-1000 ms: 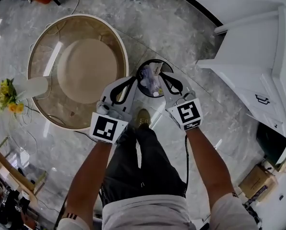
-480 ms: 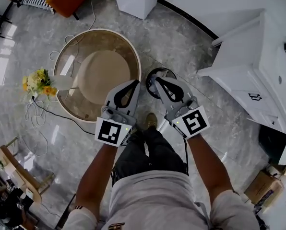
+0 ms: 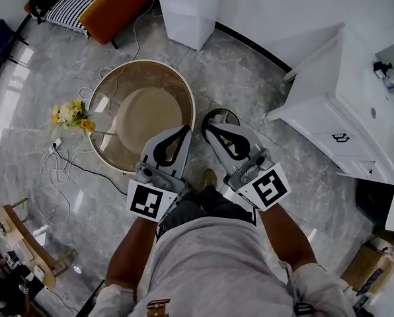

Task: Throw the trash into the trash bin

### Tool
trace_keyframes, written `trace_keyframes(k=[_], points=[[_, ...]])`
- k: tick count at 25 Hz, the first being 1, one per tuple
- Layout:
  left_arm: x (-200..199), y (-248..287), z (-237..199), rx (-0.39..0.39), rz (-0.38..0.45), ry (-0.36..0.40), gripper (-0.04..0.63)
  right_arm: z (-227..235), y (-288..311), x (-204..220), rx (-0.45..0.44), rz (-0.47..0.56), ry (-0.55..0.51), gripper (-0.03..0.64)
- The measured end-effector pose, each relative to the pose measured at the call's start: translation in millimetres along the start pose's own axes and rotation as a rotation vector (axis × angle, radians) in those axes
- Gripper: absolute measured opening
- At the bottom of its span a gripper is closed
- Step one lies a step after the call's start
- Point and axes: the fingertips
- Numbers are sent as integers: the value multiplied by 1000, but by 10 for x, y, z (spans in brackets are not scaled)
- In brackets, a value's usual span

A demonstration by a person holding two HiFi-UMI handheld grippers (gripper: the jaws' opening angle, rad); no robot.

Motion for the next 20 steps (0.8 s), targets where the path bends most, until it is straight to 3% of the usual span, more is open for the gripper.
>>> trace_keyframes(k=[20], points=[[-264,-337,282,42,30,-1,0,-229,-341,-237,51,18,-55,0]])
Point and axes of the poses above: the fingertips, and each gripper's own axes: y forward along the fingers, z to its right, x out of its underside, and after that the axes turned 2 degrees about y, right-handed
